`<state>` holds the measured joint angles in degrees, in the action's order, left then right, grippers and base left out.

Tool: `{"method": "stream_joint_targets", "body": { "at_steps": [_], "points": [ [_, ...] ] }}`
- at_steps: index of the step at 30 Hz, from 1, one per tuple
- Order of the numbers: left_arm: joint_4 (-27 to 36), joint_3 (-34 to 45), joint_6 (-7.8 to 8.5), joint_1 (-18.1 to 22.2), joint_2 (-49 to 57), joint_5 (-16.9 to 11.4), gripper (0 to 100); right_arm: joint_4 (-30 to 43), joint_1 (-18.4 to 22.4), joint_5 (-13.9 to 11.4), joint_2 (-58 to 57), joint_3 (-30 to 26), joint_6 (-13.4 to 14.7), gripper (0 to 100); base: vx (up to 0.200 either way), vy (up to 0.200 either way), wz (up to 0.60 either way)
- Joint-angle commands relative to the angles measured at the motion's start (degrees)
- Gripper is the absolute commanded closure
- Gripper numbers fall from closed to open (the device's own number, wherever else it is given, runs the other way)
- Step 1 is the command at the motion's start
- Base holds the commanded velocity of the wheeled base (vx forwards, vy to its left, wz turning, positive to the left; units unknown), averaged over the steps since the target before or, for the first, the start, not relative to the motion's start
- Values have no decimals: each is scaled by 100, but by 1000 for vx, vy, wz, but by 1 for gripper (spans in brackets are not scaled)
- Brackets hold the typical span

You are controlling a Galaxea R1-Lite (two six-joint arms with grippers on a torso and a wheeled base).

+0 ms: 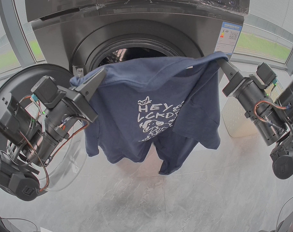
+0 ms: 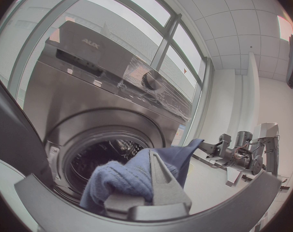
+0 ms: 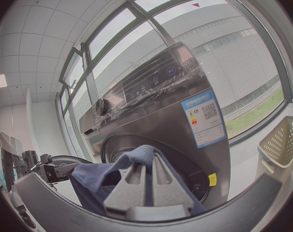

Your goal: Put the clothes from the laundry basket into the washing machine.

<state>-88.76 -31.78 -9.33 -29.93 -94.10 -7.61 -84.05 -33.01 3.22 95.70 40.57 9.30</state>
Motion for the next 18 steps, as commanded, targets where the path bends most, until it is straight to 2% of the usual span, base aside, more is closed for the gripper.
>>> {"method": "stream_joint_targets", "body": {
  "at_steps": [1, 3, 4, 9, 18],
  "points": [
    [-19, -47, 10, -514, -522, 84, 100, -23, -250, 30, 582, -5, 19, 100, 0, 0, 0],
    [-10, -118, 19, -593, -618, 110, 100, -23, -267, 30, 766, -49, 1, 100, 0, 0, 0],
    [-10, -276, 27, -681, -715, 172, 100, -32, -294, 30, 977, -146, -25, 0, 0, 0, 0],
    [17, -645, 71, -760, -821, 269, 100, -41, -311, -32, 1575, -462, -34, 0, 0, 0, 0],
    [25, -874, 80, -857, -829, 269, 100, -76, -452, -41, 2331, -471, -69, 0, 0, 0, 0]
  ]
}}
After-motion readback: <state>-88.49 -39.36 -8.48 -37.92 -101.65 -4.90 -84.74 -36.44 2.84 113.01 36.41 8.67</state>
